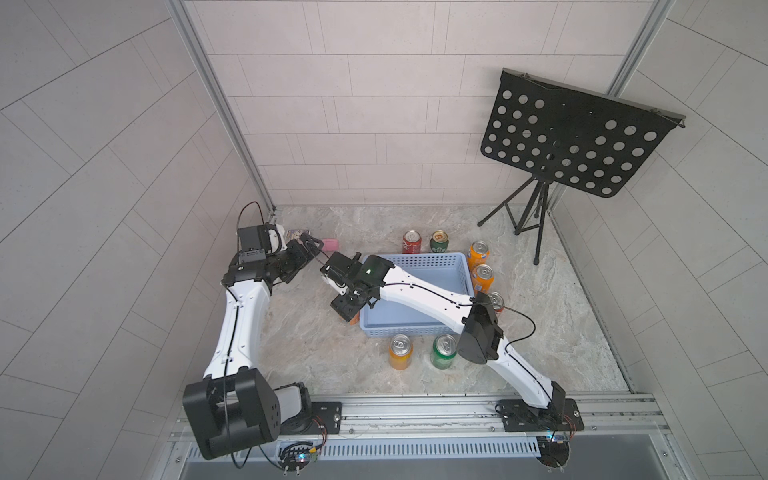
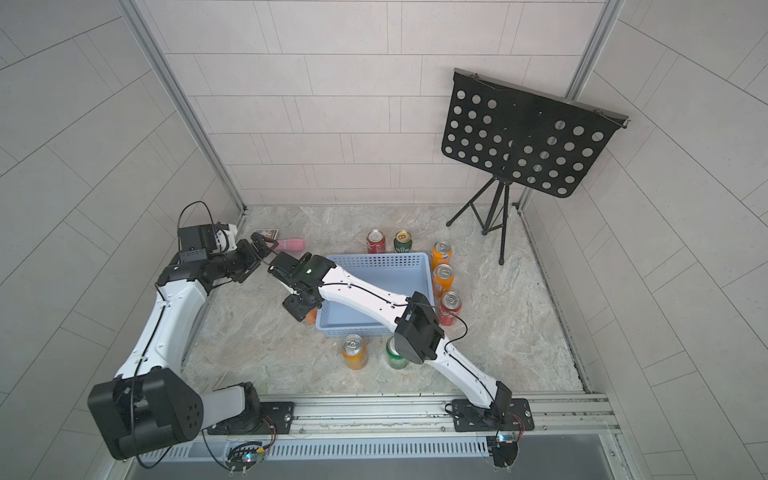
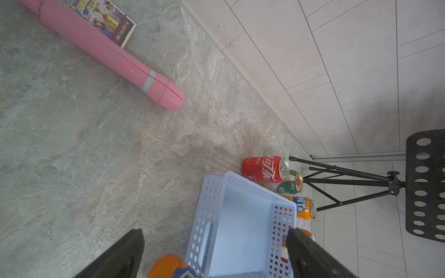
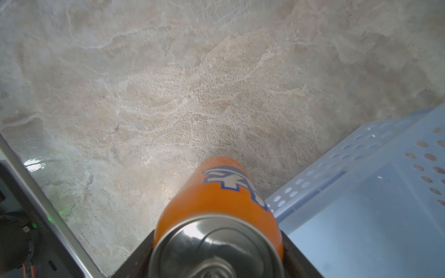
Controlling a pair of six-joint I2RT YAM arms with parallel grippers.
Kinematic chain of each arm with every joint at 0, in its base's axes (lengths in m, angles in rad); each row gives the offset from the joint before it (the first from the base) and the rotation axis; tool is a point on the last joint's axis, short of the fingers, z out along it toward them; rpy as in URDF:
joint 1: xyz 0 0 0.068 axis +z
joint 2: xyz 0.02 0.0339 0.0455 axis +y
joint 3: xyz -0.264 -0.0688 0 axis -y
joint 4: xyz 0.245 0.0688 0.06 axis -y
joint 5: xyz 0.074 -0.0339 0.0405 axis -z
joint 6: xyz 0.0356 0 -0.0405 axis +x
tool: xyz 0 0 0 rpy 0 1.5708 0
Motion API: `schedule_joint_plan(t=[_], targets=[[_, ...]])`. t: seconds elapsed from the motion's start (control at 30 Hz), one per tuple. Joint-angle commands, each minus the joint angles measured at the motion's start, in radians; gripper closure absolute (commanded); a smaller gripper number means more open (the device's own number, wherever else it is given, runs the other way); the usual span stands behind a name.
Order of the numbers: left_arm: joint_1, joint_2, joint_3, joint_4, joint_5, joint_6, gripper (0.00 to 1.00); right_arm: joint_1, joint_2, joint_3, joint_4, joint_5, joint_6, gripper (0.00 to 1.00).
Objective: Take out the drinks from the basket
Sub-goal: Place the drink at the center of the board.
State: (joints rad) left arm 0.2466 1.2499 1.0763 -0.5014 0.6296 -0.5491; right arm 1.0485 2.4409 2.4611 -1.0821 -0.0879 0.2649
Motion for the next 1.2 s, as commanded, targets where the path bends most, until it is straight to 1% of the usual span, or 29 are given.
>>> schedule_joint_plan(t=[0.0,0.1,0.17,0.27,0.33,0.4,0.7,0.87,1.0,1.17], targets=[[0.008,0.002,-0.01,0.027,0.017,0.018,0.0,0.013,-0.012,0.028,0.027,0.024,-0.012,0.76],[0.011,0.004,-0.012,0.029,0.02,0.021,0.0,0.013,-0.002,0.027,0.032,0.024,-0.015,0.75],[0.017,0.007,-0.015,0.029,0.02,0.02,0.0,0.013,0.003,0.024,0.03,0.022,-0.015,0.72],[0.024,0.011,-0.016,0.027,0.025,0.019,0.0,0.015,0.004,0.016,0.033,0.009,-0.022,0.6],[0.025,0.012,-0.018,0.027,0.027,0.02,0.0,0.018,0.003,0.009,0.032,0.008,-0.025,0.46],[0.028,0.011,-0.018,0.028,0.027,0.02,0.0,0.019,0.001,0.005,0.03,0.005,-0.032,0.39],[0.031,0.01,-0.018,0.021,0.005,0.027,0.0,0.021,-0.038,-0.004,0.03,0.026,-0.037,0.18],[0.03,0.011,-0.018,0.017,0.002,0.031,0.0,0.02,-0.061,-0.002,0.03,0.045,-0.049,0.13],[0.031,0.005,-0.013,0.008,-0.001,0.032,0.0,0.019,-0.108,-0.001,0.03,0.082,-0.049,0.13],[0.031,0.0,-0.006,0.006,0.025,0.038,0.0,0.019,-0.196,-0.024,0.03,0.137,-0.074,0.14]])
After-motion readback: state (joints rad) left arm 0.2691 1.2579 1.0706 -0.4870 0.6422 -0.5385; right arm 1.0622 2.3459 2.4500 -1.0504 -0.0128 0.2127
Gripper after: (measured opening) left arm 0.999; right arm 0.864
